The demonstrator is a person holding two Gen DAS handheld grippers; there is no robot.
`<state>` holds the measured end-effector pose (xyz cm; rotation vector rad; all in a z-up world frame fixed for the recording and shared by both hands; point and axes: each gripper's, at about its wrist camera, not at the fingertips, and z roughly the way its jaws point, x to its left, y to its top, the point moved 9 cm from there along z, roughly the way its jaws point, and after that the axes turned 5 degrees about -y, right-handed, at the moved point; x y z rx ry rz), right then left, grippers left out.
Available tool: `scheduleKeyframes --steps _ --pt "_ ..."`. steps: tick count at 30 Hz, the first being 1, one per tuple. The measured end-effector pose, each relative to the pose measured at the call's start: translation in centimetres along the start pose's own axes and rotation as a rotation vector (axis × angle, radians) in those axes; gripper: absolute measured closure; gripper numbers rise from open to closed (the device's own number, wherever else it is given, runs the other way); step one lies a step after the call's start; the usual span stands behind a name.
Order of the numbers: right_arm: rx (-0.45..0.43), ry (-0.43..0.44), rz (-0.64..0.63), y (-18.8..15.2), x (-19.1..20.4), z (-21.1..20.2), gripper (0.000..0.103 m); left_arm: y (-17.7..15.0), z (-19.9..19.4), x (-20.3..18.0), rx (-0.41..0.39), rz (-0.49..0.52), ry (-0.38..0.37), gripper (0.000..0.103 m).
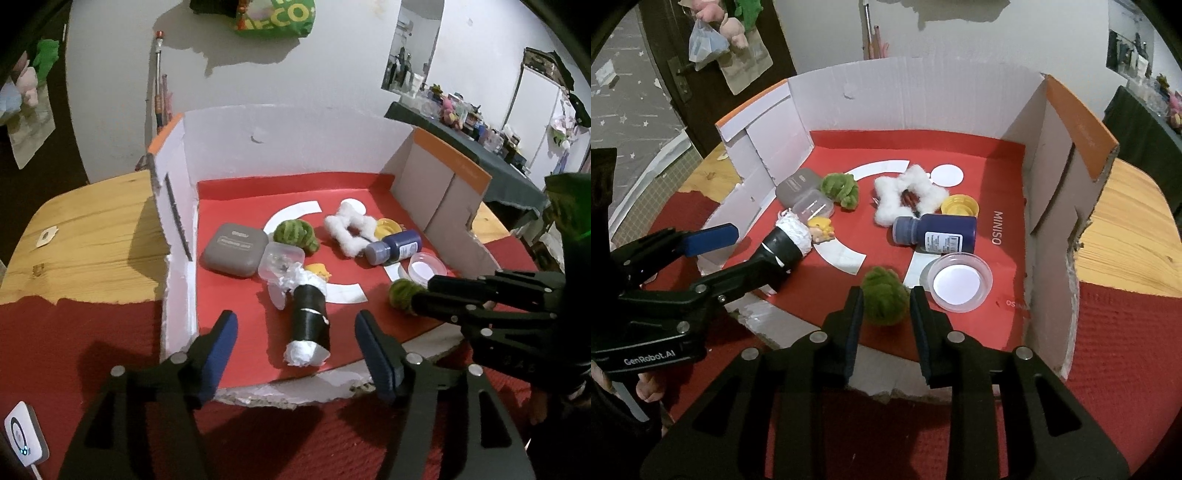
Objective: Organize objects
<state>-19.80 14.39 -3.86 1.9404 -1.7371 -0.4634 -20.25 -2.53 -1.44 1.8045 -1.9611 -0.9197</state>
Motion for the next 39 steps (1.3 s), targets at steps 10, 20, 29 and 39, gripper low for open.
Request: scheduleKeyframes --steps 10,20,29,39 --pt "-0.078 -0.017 0.026 0.0 0.2 -1.9 0.032 -0.3 -1.4 0.5 -0.041 -0.009 0.053 0.025" --pt "-0.143 -0.068 0.092 -0.2 -1.1 -3.3 0.028 -0.8 -2.0 0.5 -0.062 -0.008 0.092 0.020" --pt "-0.163 -0.096 0.098 -0.6 -1.1 -3.7 0.022 -1.3 -2.2 0.5 -0.079 -0.015 0.097 0.012" --pt "-0.183 -0.116 0.113 -0.7 -1.5 -4.0 0.022 -1.2 -3.0 0.4 -0.123 -0.007 0.130 0.000"
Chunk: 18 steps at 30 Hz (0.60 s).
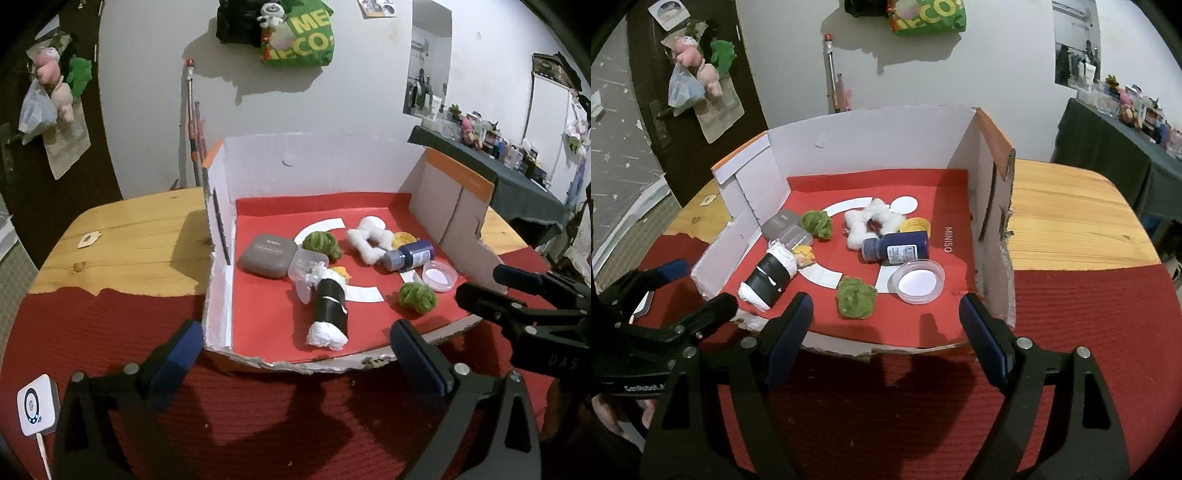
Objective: Organize objects
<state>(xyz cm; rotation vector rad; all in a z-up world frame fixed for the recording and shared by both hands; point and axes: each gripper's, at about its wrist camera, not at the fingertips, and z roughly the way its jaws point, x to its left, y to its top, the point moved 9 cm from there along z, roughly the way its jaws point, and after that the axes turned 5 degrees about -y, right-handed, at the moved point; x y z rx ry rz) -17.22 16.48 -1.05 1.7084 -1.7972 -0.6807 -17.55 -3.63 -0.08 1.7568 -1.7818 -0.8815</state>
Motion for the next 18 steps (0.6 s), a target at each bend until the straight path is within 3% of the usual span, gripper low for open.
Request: scheduleKeyframes --steps 18 --pt "-0.002 -0.020 -0.016 -0.06 -0.13 -0.03 0.020 -0.10 0.28 0.40 0.012 -0.017 0.007 0.000"
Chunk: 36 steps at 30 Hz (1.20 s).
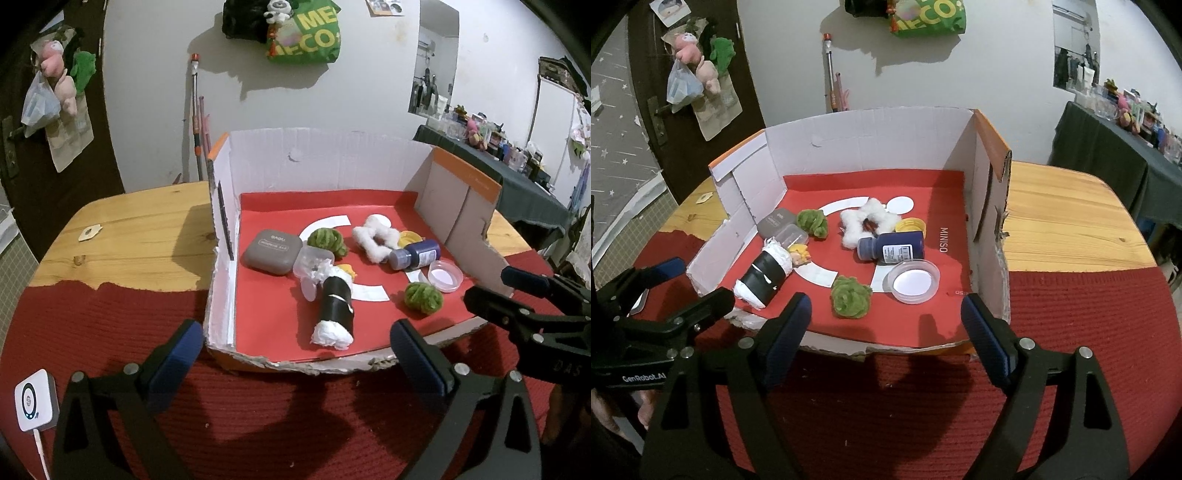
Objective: Organize objects
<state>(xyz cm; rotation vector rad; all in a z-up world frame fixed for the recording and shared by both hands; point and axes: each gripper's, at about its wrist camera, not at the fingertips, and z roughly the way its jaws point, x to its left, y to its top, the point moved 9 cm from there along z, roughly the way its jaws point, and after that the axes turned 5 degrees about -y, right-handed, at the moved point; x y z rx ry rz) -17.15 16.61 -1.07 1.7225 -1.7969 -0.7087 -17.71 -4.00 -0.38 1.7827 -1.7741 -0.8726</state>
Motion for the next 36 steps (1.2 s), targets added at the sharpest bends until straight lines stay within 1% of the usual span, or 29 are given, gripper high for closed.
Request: scheduleKeyframes --steps 8,11,18,28,36 --pt "-0.001 -0.002 0.000 0.0 0.0 0.0 0.020 0.0 0.2 0.2 0.003 -0.007 0.010 0.000" --pt "-0.005 -0.017 -0.003 0.1 -0.1 -0.1 0.020 0.0 0.3 0.3 0.002 -0.008 0.014 0.000" --pt "-0.010 -0.033 0.000 0.2 -0.5 -0.1 0.016 0.0 0.6 0.5 0.005 -0.012 0.023 0.000" --pt "-0.012 -0.037 -0.003 0.2 -0.7 0.0 0.015 -0.2 1.0 0.9 0.016 -0.025 0.033 0.000" --pt "-0.013 -0.037 -0.002 0.2 -0.6 -0.1 0.015 -0.1 0.7 0.8 0.010 -0.031 0.016 0.000"
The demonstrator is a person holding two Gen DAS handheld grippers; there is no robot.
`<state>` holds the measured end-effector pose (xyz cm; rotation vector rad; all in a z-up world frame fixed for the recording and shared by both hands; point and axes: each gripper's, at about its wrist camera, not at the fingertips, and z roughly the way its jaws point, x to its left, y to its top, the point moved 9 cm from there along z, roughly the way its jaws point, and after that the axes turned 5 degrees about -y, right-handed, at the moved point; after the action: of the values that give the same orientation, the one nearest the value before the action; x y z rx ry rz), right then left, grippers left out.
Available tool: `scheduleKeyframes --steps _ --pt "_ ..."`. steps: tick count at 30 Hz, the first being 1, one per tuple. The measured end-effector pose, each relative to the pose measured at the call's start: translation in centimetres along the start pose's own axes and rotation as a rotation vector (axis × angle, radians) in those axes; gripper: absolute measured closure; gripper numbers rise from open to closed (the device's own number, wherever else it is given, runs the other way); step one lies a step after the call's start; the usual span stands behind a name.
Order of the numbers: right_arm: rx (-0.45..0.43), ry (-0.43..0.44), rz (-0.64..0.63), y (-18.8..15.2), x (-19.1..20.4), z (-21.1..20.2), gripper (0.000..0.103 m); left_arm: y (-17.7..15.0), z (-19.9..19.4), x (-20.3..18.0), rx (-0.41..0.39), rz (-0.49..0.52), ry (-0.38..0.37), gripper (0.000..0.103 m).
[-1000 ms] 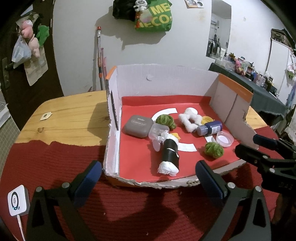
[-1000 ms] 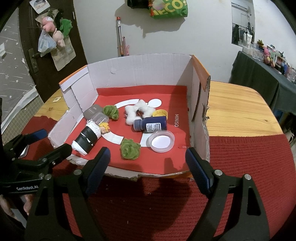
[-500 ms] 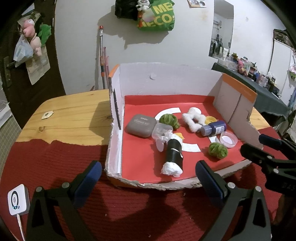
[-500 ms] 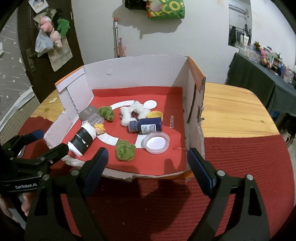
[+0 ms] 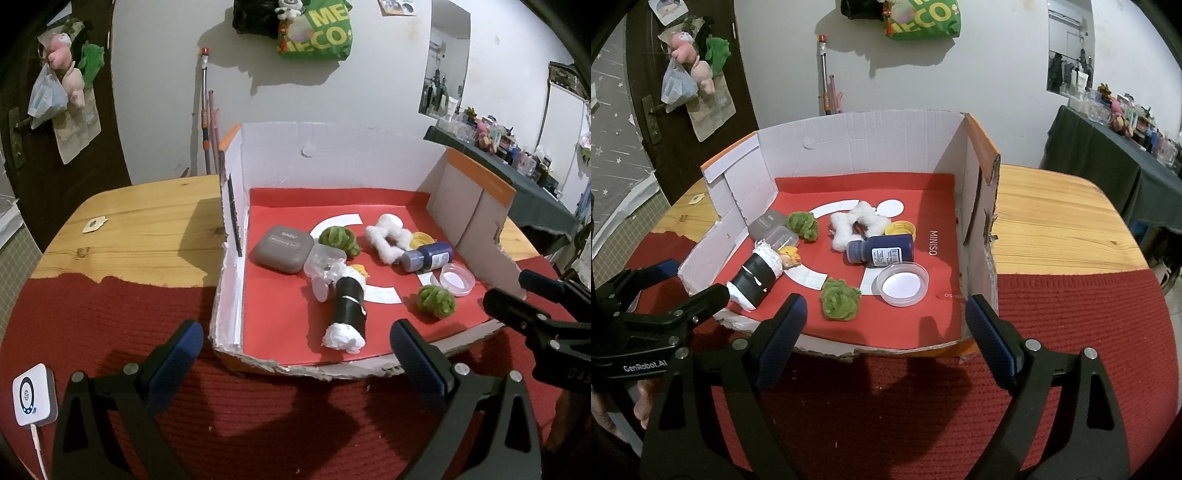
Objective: Organize objects
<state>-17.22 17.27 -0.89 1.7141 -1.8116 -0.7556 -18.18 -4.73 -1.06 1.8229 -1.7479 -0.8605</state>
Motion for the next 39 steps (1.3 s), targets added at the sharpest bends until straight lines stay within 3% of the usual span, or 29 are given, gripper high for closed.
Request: scheduleKeyframes --steps 15,26,39 --pt "0.000 0.020 0.006 -2.2 -0.2 -2.5 0.015 -2.4 -1.9 -1.5 0.012 0.012 0.003 0.000" --pt "0.055 0.011 0.018 -5.9 -0.6 -1.6 0.015 -6.1 -0.9 -1.9 0.087 -0.011 -0.008 0.000" --pt "0.084 0.004 0.016 -7.5 -0.6 -0.4 0.015 -7.3 -0.4 -1.9 0.111 -0.018 -0.022 0.000"
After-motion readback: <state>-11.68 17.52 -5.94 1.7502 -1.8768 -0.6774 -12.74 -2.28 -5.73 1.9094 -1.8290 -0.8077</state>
